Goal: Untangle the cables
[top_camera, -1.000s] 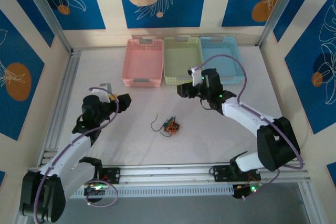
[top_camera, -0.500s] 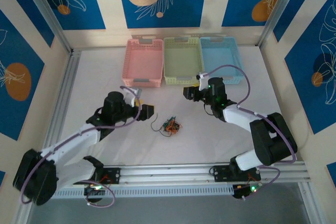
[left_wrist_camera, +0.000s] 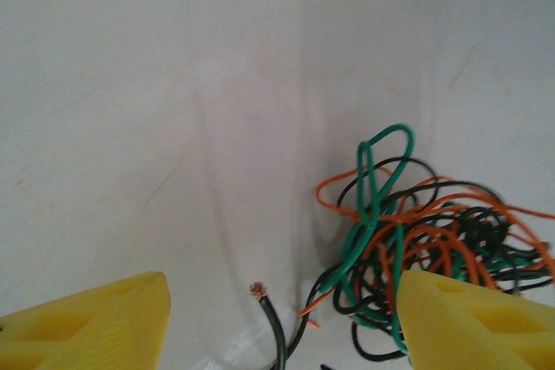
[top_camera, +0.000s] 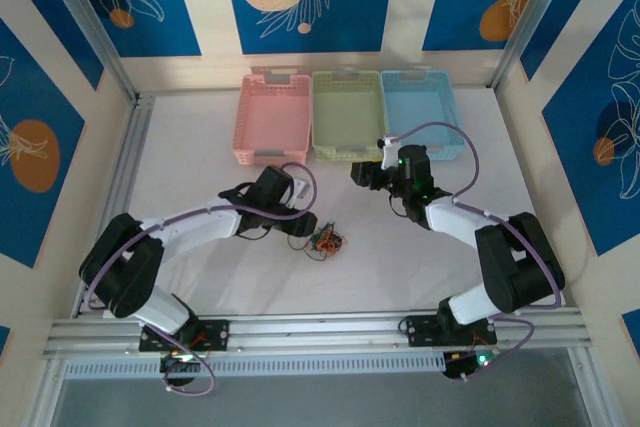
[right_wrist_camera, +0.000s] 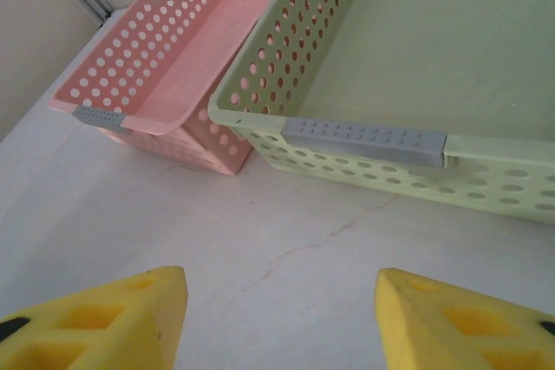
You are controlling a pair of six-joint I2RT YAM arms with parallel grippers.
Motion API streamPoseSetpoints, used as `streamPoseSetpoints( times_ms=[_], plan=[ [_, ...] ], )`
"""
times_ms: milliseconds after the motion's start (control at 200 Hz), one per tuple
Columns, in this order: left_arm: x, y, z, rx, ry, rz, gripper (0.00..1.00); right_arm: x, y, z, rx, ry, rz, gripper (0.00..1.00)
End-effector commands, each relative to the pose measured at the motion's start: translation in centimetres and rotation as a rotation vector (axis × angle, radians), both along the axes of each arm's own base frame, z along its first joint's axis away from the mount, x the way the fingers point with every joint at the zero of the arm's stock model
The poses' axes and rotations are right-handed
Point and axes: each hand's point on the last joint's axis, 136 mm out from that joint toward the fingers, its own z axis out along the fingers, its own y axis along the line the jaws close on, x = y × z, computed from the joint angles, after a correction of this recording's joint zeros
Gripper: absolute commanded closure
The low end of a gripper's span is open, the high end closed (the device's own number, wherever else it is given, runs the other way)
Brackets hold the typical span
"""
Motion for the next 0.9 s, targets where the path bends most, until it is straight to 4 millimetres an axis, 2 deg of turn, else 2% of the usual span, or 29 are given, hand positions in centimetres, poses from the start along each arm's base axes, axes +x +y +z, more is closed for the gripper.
streamPoseSetpoints(
  times_ms=[0,90,165,260,310,395,415,505,660,755,850,895],
  plan=[
    [-0.8,1.4,-1.3,0.140,0.026,0.013,0.33,0.6,0.1,0.5,0.020,0.004,-0.002,0.40],
    [-0.6,1.7,-1.6,0.173,0.028,0.025,0.43,0.7,0.1,0.5,0.023,0.011,0.001,0.41],
    [-0.4,1.7,-1.8,0.188,0.031,0.034,0.57,0.7,0.1,0.4,0.024,0.016,0.001,0.41],
    [-0.6,1.5,-2.3,0.213,0.066,0.011,0.62,0.6,0.1,0.5,0.028,0.017,0.004,0.41],
    [-0.7,1.3,-2.3,0.211,0.067,0.002,0.73,0.6,0.1,0.5,0.034,0.017,0.006,0.41],
    [-0.2,1.1,-1.0,0.188,0.016,-0.002,0.96,0.6,0.2,0.7,0.041,0.010,0.017,0.41],
    [0.1,1.1,-0.4,0.176,-0.006,-0.002,1.00,0.5,0.2,0.8,0.044,0.011,0.017,0.41],
    [1.4,0.9,3.3,0.120,-0.130,0.029,1.00,0.7,0.0,1.1,0.047,0.003,0.002,0.40],
    [2.9,0.0,13.2,-0.090,-0.410,0.036,1.00,1.0,-1.5,1.4,0.037,-0.017,-0.090,0.44],
    [2.4,0.2,18.5,-0.208,-0.565,0.016,1.00,0.7,-1.4,1.8,0.070,-0.035,-0.068,0.45],
    [1.0,0.6,20.8,-0.343,-0.702,-0.006,1.00,0.2,-0.7,2.5,0.097,-0.091,-0.011,0.42],
    [0.4,0.8,20.4,-0.388,-0.744,-0.017,1.00,0.1,-0.3,2.7,0.106,-0.103,0.007,0.41]
  ],
)
